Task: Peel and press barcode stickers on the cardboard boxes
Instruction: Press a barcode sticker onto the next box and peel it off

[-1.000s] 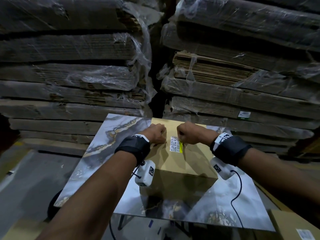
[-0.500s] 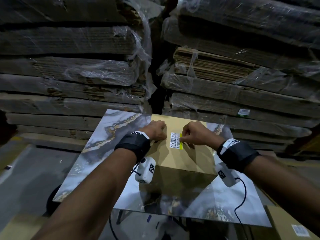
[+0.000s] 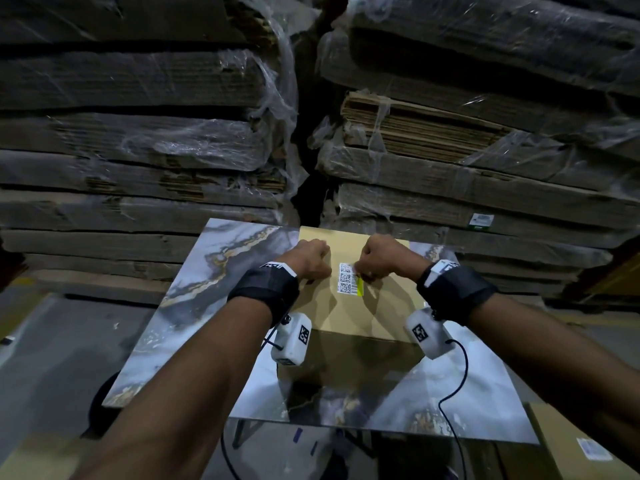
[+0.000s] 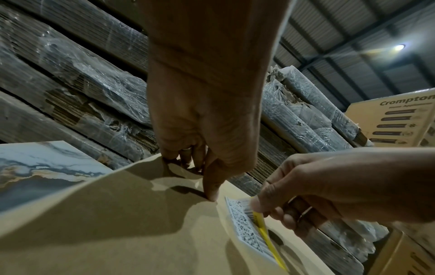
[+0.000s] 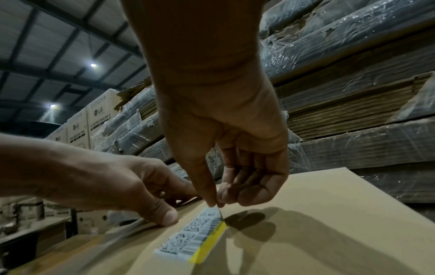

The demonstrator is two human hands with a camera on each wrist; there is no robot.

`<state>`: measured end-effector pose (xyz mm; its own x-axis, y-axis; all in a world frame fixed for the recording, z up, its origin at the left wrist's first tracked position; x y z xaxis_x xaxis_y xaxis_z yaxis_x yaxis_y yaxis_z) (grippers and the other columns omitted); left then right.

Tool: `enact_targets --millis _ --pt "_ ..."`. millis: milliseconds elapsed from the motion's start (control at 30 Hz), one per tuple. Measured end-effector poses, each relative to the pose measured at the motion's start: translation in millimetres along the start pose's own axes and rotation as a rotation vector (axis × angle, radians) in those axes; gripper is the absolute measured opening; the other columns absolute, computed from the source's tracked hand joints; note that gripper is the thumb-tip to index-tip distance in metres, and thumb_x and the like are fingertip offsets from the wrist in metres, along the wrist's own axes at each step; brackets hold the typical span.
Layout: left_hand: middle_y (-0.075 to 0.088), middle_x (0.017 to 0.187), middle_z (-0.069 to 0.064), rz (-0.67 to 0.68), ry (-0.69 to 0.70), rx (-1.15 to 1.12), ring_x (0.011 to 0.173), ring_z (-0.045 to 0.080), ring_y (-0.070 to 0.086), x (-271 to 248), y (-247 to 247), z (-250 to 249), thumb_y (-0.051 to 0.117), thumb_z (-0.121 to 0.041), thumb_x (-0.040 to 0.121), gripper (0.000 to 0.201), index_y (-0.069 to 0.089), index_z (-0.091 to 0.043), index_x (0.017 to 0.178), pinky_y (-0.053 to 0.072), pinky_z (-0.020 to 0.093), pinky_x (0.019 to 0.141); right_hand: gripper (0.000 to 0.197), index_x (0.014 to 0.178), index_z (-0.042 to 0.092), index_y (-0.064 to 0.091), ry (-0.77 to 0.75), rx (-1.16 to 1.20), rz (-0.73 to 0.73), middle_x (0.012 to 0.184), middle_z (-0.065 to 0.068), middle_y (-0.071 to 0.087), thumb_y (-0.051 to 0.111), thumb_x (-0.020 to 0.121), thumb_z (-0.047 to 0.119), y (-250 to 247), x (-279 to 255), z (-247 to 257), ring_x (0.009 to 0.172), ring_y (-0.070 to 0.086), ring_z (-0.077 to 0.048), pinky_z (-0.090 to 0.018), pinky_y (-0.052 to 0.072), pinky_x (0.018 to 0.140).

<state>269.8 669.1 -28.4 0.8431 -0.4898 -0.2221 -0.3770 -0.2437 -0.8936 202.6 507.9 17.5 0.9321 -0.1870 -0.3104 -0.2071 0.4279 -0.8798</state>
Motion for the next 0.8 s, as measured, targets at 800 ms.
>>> enact_targets --millis 800 --pt "0.054 0.130 0.016 0.038 0.036 -0.031 0.123 0.035 0.052 -4.6 -4.3 -1.1 0.063 -0.024 0.090 0.041 0.055 -0.013 0.128 0.047 0.036 0.092 0.012 0.059 0.009 0.076 0.078 -0.074 -0.110 0.055 -0.004 0.070 0.073 0.068 0.017 13.7 -10.4 -2.3 0.059 0.073 -0.020 -0.041 0.065 0.065"
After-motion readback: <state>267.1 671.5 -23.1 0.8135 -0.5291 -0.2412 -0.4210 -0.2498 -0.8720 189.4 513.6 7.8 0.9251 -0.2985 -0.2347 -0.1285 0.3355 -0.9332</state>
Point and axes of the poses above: each hand's wrist, its own x-axis towards the middle knuckle, its own y-axis out of the palm, z = x × y, the point moved 2 cm from there along x, towards the middle knuckle
